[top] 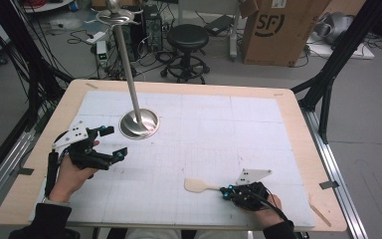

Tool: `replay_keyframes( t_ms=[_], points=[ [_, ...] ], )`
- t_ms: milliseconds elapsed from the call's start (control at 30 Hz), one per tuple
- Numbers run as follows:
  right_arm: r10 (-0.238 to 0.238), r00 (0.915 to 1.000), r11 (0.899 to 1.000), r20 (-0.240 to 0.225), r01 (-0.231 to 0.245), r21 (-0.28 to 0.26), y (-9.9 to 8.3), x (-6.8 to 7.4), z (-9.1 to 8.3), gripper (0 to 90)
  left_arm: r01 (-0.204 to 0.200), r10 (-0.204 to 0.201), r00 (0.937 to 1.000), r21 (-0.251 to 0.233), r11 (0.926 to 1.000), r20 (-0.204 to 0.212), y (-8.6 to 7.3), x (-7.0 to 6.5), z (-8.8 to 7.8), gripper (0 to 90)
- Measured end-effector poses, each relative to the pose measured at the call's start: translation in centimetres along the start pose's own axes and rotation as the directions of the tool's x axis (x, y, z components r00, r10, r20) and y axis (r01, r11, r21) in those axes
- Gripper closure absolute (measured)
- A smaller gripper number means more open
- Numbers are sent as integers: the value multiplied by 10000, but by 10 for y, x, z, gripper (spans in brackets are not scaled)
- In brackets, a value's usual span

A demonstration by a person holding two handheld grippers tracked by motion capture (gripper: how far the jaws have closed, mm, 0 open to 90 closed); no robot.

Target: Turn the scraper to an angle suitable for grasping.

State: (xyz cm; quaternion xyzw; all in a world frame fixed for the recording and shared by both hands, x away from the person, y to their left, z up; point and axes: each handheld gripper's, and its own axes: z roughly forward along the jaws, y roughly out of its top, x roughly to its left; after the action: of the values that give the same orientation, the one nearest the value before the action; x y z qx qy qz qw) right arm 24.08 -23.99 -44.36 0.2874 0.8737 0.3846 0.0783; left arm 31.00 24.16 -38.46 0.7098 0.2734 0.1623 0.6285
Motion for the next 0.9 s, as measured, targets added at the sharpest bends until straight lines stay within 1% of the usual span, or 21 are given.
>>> replay_keyframes(
  t_ms=[33,133,167,200,233,267,300,333,367,400,433,467,500,567,633,667,767,800,833,867,900],
  points=[
    [113,9999,9999,31,-113,-44,-2,0,-3,900,38,-38,10000,-24,10000,-9,0,0,0,26],
    [58,9987,9999,505,-64,126,-4,-1,-7,900,41,-41,10000,10,10000,-24,0,0,0,26],
    [103,9983,9999,582,-110,120,-5,-3,-8,900,45,-45,10000,14,10000,-36,0,0,0,26],
    [176,9971,9998,735,-183,95,-5,-4,-8,900,40,-40,10000,10,10000,-23,0,0,0,26],
    [211,9937,9998,1105,-214,20,-4,-9,-7,900,26,-26,10000,-1,10000,-12,0,0,0,26],
    [254,9907,9997,1338,-251,-40,-3,-12,-6,900,29,-29,10000,2,10000,-18,0,0,0,26],
    [254,9907,9997,1338,-251,-40,-3,-12,-6,900,52,-52,10000,-1,10000,7,0,0,1,26],
    [306,9888,9995,1461,-298,-78,-2,-14,-4,900,27,-27,10000,27,10000,1,0,0,1,26],
    [391,9851,9992,1677,-368,-170,2,-20,0,900,20,-20,10000,23,10000,-15,0,0,1,26],
    [391,9851,9992,1677,-368,-170,2,-20,0,900,15,-15,10000,30,10000,-17,0,0,1,26],
    [405,9823,9991,1830,-373,-205,5,-23,3,900,25,-25,10000,23,10000,-16,0,-1,1,26],
    [479,9816,9987,1848,-437,-268,7,-26,6,900,24,-24,10000,47,10000,-5,-1,-1,2,26],
    [608,9788,9978,1957,-544,-379,12,-31,12,900,18,-18,10000,76,10000,-17,-1,-1,2,26],
    [633,9785,9975,1960,-559,-429,14,-33,14,900,-4,4,10000,98,10000,12,-1,-1,3,26],
    [841,9763,9955,1995,-736,-593,21,-40,23,900,15,-15,10000,108,9999,-1,-1,-1,3,26],
    [841,9763,9955,1995,-736,-593,21,-40,23,900,7,-7,10000,121,9999,8,-1,-1,4,26],
    [968,9781,9937,1841,-845,-735,29,-46,33,900,14,-14,10000,86,10000,14,-1,-1,3,26],
    [982,9792,9934,1773,-857,-769,32,-48,36,900,79,-79,10000,31,10000,12,-1,-1,4,26],
    [1030,9796,9927,1725,-901,-806,35,-50,39,900,32,-32,10000,54,10000,-10,-1,0,3,26],
    [1043,9816,9924,1600,-921,-819,42,-52,46,900,89,-89,10000,41,10000,-13,-1,1,3,26],
    [998,9829,9927,1550,-876,-832,45,-52,50,900,89,-89,10000,41,10000,-13,-1,1,3,26]
  ],
)
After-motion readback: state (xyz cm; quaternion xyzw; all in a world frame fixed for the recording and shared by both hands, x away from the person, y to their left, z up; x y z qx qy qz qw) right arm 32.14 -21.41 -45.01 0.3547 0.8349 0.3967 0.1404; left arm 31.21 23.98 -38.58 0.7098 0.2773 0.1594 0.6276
